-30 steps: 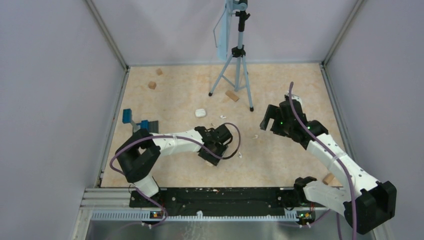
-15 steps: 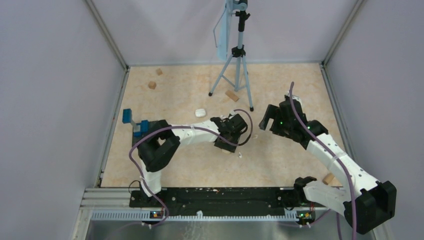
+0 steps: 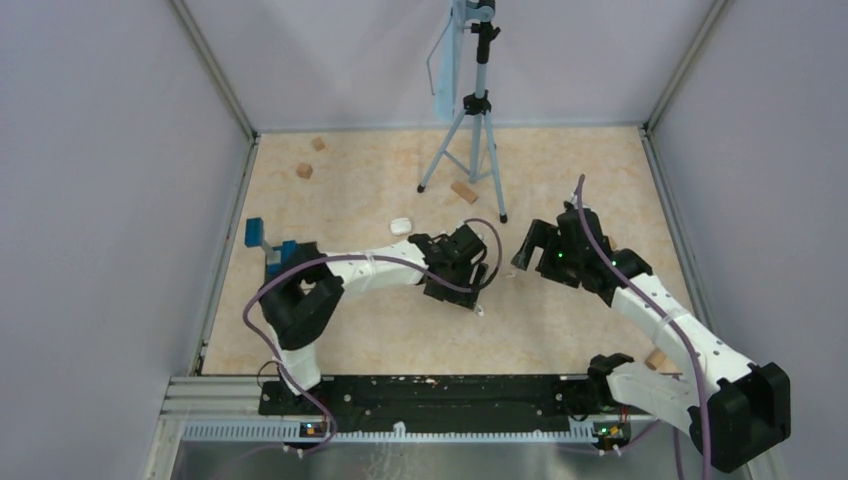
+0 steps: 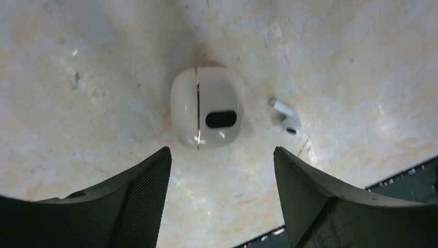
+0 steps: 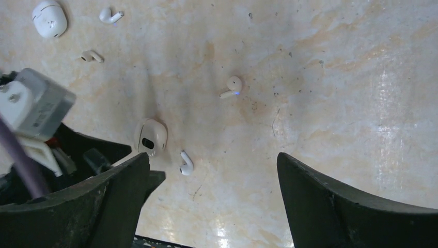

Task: Insert the wireless bluetooth earbuds into the charging case
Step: Move the charging case to the center of the board, then pick up the charging case from the center of the board.

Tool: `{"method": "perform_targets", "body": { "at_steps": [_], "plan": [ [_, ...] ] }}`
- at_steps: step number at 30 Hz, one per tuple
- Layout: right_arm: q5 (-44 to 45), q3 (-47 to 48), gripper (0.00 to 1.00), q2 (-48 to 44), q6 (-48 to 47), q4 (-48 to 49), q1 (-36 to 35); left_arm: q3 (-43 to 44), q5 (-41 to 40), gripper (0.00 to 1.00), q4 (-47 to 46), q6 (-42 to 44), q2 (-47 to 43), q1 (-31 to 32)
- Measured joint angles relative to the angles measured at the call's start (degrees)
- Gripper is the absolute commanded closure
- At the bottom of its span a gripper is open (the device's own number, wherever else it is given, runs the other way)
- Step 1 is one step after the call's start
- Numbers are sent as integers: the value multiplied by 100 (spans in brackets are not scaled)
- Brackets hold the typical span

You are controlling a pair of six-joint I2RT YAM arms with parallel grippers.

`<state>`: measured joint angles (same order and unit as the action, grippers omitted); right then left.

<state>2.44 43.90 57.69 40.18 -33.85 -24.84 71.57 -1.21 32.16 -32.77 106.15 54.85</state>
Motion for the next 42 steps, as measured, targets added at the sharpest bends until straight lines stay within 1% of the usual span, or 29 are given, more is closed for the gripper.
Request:
{"method": "perform_targets", "body": {
  "at_steps": [3, 5, 7, 10, 14, 16, 19, 22, 26, 31, 33, 36, 42],
  "plan": [
    [-24, 2, 10, 7, -125, 24, 0, -343, 378, 22, 4, -2, -538, -173],
    [-28, 2, 10, 22, -249, 20, 0, -570, 702, 22, -4, 0, -1008, -466],
    [-61, 2, 10, 48, -391, 26, -13, -793, 994, 22, -24, -2, -1464, -892],
    [-52, 11, 10, 177, -621, 48, -179, -1185, 1338, 22, -28, -7, -2166, -1696],
    [-24, 216, 11, 719, -1143, 81, -1003, -1381, 1578, 21, 223, -7, -2710, -2520],
    [-63, 439, 15, 1154, -1530, 168, -1491, -1381, 1611, 19, 363, -2, -2817, -2758],
    [-129, 686, 16, 1810, -2267, 433, -2103, -1375, 1698, 17, 623, 52, -2855, -3097],
    [-273, 651, 16, 2229, -3040, 772, -2463, -1375, 1869, 16, 802, 160, -2863, -3405],
    [-457, 411, 15, 2264, -3891, 1244, -2540, -1375, 1987, 16, 907, 254, -2914, -3633],
    [-715, 376, 14, 2411, -4710, 1602, -2542, -1412, 2057, 16, 920, 306, -2994, -3694],
    [-813, 378, 14, 2629, -4903, 1738, -2551, -1449, 2081, 15, 918, 328, -2992, -3698],
    [-874, 369, 16, 2959, -5075, 1880, -2568, -1499, 2173, 10, 918, 376, -2992, -3698],
    [-791, 225, 25, 3171, -5169, 2315, -2568, -1593, 2485, 9, 896, 422, -2992, -3698]
  ]
}}
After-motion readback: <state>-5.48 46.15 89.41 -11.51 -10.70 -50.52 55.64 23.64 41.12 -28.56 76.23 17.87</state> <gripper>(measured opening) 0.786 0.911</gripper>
